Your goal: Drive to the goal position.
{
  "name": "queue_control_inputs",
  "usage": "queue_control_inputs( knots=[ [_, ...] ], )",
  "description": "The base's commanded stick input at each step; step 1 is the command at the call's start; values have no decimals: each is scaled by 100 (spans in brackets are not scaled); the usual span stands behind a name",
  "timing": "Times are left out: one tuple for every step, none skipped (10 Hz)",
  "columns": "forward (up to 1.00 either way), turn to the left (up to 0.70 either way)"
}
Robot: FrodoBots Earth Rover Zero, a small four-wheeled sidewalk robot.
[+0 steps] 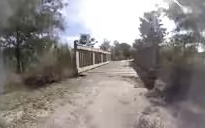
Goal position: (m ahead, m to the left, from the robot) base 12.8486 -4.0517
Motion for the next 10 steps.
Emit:
queue_control_inputs(
  knots=[
    [85, 0],
    [85, 0],
    [85, 0],
    [85, 0],
    [85, 0],
    [85, 0],
    [85, 0],
    [85, 0],
    [85, 0],
    [85, 0]
  ],
)
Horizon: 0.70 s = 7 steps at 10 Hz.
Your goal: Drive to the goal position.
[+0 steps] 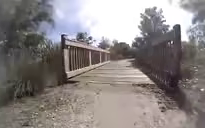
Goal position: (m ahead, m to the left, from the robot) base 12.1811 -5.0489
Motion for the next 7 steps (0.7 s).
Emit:
queue_control_inputs(
  knots=[
    [85, 0],
    [85, 0],
    [85, 0],
    [85, 0],
    [85, 0],
    [85, 0],
    [85, 0]
  ],
)
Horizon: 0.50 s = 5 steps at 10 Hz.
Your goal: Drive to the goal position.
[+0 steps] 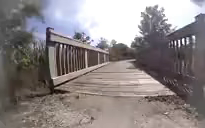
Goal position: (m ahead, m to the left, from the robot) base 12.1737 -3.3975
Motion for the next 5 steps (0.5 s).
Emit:
queue_control_inputs(
  knots=[
    [85, 0],
    [85, -11],
    [85, -34],
    [85, -34],
    [85, -29]
  ],
)
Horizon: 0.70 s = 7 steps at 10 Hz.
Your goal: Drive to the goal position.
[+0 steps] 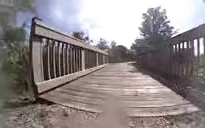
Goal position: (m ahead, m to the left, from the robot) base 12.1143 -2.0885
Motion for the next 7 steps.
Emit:
queue_control_inputs(
  knots=[
    [85, -6],
    [85, -33],
    [85, -24],
    [85, -7],
    [85, 0],
    [85, 0],
    [85, 0]
  ],
)
